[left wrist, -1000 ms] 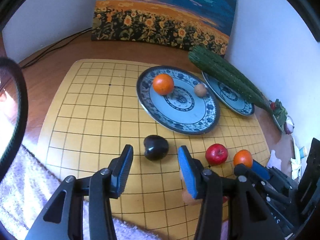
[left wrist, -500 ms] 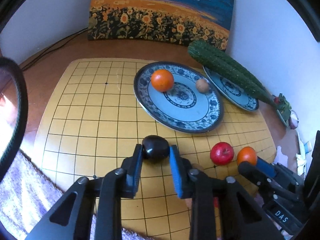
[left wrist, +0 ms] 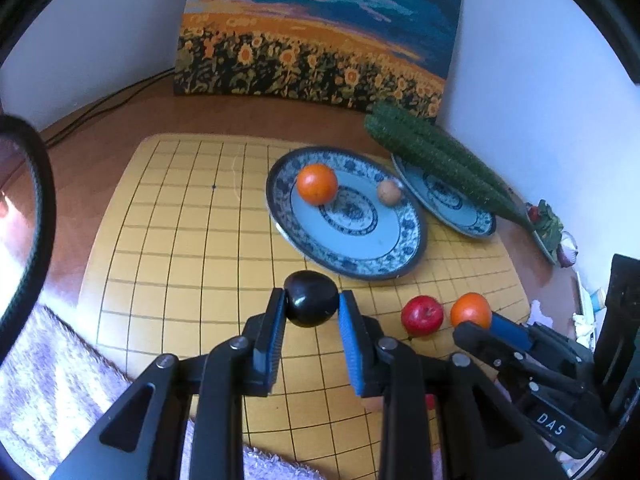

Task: Organize fruits
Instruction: 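Carry the plum and orange onto the same plate and open both tools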

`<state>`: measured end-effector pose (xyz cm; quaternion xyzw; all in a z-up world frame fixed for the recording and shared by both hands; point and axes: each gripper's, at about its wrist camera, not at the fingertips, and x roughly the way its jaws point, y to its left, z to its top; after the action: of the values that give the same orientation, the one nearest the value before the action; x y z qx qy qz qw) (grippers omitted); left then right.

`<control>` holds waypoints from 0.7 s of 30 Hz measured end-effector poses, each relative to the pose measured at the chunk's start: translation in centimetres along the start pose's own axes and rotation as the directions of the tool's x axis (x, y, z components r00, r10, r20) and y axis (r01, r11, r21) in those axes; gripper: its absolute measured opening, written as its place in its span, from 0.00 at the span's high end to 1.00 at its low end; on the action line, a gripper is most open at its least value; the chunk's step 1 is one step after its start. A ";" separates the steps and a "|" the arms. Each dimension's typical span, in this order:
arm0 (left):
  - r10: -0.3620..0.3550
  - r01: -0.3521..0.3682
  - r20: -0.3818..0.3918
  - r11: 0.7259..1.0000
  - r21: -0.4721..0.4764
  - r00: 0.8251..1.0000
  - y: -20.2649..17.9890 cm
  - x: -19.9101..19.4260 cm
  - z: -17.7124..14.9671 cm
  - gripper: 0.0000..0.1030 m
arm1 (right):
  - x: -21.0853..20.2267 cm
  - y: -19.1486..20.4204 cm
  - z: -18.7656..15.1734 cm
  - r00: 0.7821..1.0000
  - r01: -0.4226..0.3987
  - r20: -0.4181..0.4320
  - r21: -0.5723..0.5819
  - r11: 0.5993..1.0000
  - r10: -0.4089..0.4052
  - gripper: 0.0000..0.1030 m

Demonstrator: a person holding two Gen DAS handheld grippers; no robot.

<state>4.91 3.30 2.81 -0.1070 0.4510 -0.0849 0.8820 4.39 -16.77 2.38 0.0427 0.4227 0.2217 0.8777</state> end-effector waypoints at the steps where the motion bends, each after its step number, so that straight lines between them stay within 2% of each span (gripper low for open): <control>1: -0.003 0.003 0.004 1.000 0.002 1.000 0.0 -0.1 0.2 0.73 | -0.1 0.2 0.2 1.000 0.003 0.003 -0.006 1.000 -0.003 0.69; 7: -0.029 0.028 0.024 0.999 0.031 0.999 -0.6 -0.5 1.9 0.73 | -0.3 0.9 1.9 1.000 -0.001 0.000 -0.035 0.999 0.002 0.69; 13: -0.040 0.040 0.001 0.998 0.045 0.999 -1.0 1.1 3.6 0.73 | 0.6 1.3 3.4 1.000 0.006 -0.013 -0.079 0.997 -0.007 0.69; 21: 0.004 -0.004 -0.003 0.998 0.070 1.000 -1.9 3.5 4.5 0.73 | 2.5 0.5 5.3 1.000 0.016 -0.016 -0.091 0.996 -0.018 0.69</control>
<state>10.48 1.15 3.14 -0.0748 0.4494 -0.0989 0.8847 9.61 -14.63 4.13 -0.0026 0.4197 0.2336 0.8771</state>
